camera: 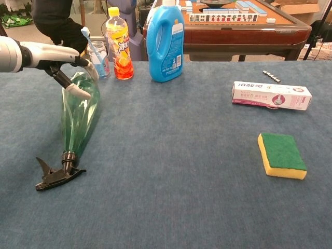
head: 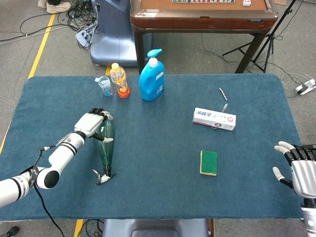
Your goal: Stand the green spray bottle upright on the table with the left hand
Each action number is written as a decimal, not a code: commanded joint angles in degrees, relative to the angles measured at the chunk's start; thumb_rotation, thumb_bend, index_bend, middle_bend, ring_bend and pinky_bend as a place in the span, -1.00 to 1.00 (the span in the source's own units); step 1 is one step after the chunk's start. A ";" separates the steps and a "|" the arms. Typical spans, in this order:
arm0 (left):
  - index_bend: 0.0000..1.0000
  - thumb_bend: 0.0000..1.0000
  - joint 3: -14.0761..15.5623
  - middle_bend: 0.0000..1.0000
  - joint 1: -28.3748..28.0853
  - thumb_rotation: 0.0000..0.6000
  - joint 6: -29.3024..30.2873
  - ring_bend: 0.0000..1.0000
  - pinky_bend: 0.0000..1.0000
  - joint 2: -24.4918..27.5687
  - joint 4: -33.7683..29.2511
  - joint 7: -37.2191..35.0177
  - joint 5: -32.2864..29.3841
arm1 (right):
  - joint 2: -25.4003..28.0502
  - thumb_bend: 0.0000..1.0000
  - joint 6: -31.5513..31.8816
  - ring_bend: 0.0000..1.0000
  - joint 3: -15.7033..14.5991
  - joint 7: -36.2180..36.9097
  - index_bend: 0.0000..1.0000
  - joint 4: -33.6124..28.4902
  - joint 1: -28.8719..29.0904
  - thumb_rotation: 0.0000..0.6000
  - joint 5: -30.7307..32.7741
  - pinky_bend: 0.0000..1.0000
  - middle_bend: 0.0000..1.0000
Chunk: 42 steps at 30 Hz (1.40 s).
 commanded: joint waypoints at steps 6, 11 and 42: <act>-0.53 -0.72 3.14 -0.73 -2.83 -0.02 0.11 -1.00 -1.00 0.08 0.48 2.63 -6.53 | -0.16 -0.46 -0.25 -0.61 0.09 0.06 -0.42 0.11 0.12 1.00 0.17 -0.57 -0.52; -0.47 -0.72 4.69 -0.70 -3.15 -0.12 0.29 -1.00 -1.00 1.27 0.67 2.75 -10.06 | -0.20 -0.46 -0.68 -0.61 0.10 -0.21 -0.42 -0.07 0.43 1.00 0.05 -0.57 -0.52; -0.61 -0.76 4.53 -0.65 2.52 0.15 14.72 -1.00 -1.00 4.52 -8.91 -0.39 -1.25 | -0.14 -0.46 -0.65 -0.61 -0.15 -1.16 -0.42 -1.17 0.86 1.00 -1.03 -0.57 -0.52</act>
